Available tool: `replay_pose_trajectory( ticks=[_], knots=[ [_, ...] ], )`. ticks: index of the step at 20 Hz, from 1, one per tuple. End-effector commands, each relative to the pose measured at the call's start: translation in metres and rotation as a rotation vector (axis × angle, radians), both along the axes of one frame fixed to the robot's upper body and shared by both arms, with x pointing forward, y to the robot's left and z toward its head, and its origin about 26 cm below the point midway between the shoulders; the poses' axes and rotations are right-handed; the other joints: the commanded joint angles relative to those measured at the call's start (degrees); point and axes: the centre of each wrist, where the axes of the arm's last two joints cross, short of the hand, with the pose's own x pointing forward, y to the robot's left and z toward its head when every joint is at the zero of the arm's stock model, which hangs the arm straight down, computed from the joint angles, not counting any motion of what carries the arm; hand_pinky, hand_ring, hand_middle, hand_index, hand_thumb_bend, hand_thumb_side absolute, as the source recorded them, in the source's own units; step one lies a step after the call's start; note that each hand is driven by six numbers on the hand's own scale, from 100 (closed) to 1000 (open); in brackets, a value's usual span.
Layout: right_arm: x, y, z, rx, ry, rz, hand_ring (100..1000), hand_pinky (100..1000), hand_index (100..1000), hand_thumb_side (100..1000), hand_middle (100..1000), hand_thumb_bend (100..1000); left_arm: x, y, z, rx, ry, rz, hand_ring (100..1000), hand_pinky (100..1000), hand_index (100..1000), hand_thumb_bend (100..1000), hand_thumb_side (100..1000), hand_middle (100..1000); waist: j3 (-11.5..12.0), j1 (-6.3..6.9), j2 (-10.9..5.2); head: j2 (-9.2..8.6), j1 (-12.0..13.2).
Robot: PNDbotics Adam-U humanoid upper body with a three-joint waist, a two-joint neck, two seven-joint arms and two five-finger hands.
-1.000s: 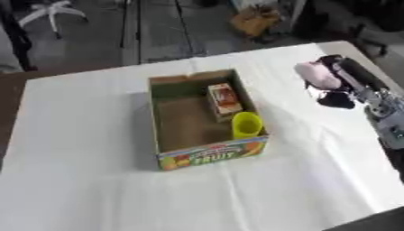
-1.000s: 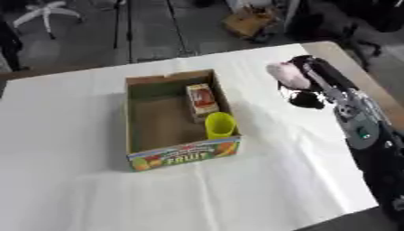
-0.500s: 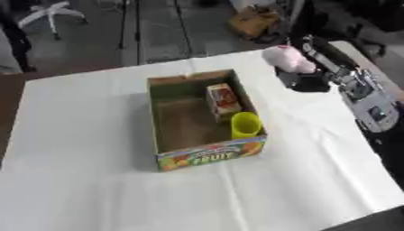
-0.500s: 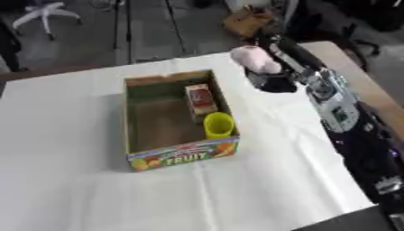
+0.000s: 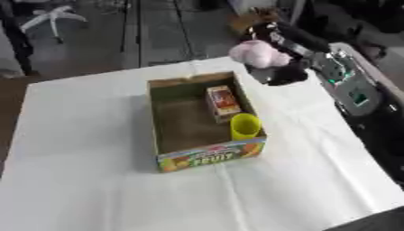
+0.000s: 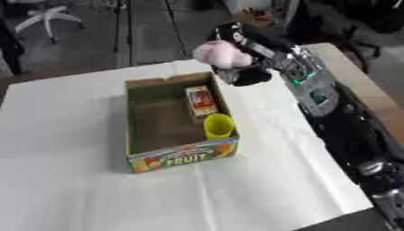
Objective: Pick up objects on the table and place them in the box.
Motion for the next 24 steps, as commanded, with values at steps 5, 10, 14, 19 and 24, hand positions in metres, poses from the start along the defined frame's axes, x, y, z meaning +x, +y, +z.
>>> replay_pose_trajectory(
  ticks=[5,10,14,19,24],
  knots=[
    [0.035,0.032,-0.003,-0.168,0.003,0.101,562,379,804,261,800,100,0.001,0.0,0.01,0.009,-0.025,-0.011,740,759,856,567,958,728,0.11,0.36,-0.74,-0.21,-0.3],
    [0.044,0.03,-0.016,-0.236,-0.006,0.12,826,804,930,615,932,100,0.001,0.0,0.01,0.009,-0.025,-0.012,740,759,856,567,959,728,0.15,0.28,-0.7,-0.2,-0.33],
    [0.045,0.026,-0.025,-0.313,0.006,0.121,901,921,962,749,966,125,0.001,0.0,0.01,0.01,-0.025,-0.014,740,759,855,568,958,728,0.13,0.16,-0.75,-0.26,-0.24],
    [0.046,0.025,-0.033,-0.353,-0.015,0.113,976,1000,983,833,998,253,0.001,0.0,0.009,0.009,-0.025,-0.012,740,759,855,569,958,728,0.08,0.12,-0.8,-0.33,-0.29],
    [0.046,0.024,-0.036,-0.36,-0.045,0.102,995,1000,994,880,1000,404,0.001,0.0,0.009,0.009,-0.024,-0.012,740,760,855,569,958,727,0.08,0.07,-0.82,-0.36,-0.32]
  ],
)
